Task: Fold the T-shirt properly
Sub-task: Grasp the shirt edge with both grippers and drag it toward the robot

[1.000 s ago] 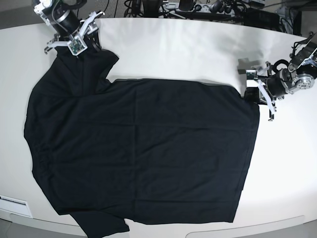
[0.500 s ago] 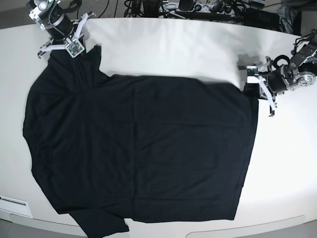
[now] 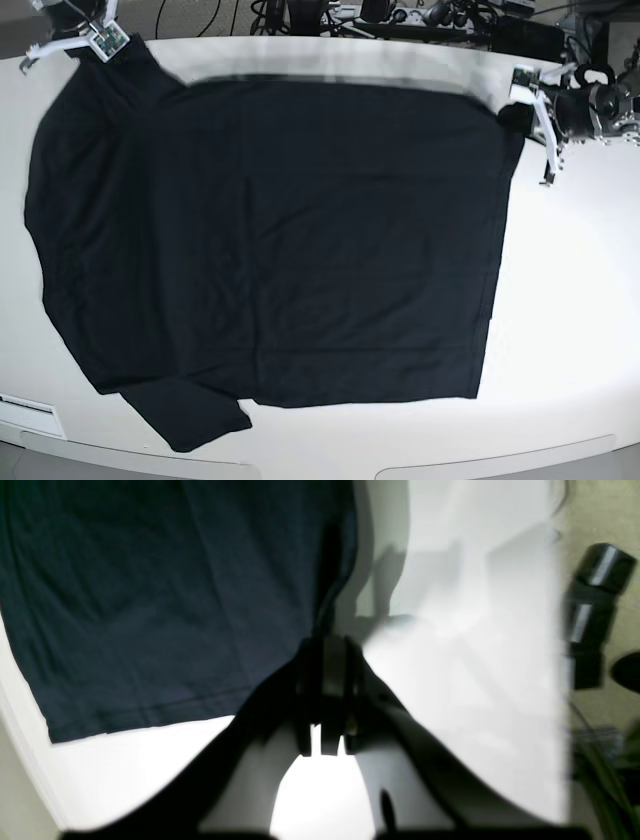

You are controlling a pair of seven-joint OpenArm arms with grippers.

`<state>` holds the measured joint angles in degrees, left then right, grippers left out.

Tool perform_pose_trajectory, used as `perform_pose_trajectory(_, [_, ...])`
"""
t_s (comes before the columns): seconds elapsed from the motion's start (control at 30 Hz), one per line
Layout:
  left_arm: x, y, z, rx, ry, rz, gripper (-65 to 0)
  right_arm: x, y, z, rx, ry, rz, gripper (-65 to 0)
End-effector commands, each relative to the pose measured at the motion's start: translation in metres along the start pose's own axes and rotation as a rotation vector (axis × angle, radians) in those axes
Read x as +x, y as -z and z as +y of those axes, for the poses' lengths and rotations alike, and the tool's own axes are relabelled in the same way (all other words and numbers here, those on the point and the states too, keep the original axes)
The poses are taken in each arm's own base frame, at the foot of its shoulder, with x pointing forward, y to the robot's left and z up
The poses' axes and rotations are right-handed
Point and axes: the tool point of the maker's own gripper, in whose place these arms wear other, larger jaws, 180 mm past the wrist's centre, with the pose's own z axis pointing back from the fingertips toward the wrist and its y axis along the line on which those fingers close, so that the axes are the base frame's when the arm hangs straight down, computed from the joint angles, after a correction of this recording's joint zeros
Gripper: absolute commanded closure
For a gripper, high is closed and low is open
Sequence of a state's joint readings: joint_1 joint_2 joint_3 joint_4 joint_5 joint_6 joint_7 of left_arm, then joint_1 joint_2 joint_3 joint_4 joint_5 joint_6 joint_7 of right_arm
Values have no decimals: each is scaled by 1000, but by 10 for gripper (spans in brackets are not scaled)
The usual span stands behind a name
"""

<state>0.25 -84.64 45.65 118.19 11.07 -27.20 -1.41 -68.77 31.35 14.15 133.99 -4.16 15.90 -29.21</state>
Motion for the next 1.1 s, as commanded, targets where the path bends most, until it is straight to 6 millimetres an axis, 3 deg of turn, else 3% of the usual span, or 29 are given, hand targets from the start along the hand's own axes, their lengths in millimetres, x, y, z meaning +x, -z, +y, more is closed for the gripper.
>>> perform_pose_trajectory(0.0, [0,-10,-2,-14,19,16,0,0,-6,1,2,-10,0,0])
perform_pose_trajectory(0.13, [16,-11,-23,-78,27,-4,0,-15,-14,17,57,-12,49,0])
perform_pose_trajectory(0.3, [35,-9,-42,-129,25,-31,0,-19,-15,19,67,-20,67,0])
perform_pose_trajectory(0.43, [34,-8,-41,-116,55,-21,0,-20,-15,17,54,-18,76,0])
perform_pose_trajectory(0.5, [23,-8,-24,-28,117,41,0,-18,-15,9,12,-20,64,0])
perform_pose_trajectory(0.6, [1,-14,17,164,194,173,0,-9,-11,-4,-46,-52,26,0])
perform_pose_trajectory(0.73, [-10,-23,54,308,215,224,0,35,2,-35,-105,-89,-140,0])
perform_pose_trajectory(0.97, [-19,-23,90,429,217,255,0,111,4,-81,-154,-170,-411,0])
perform_pose_trajectory(1.07, [-30,-27,108,496,226,287,0,121,13,-101,-167,-177,-455,0])
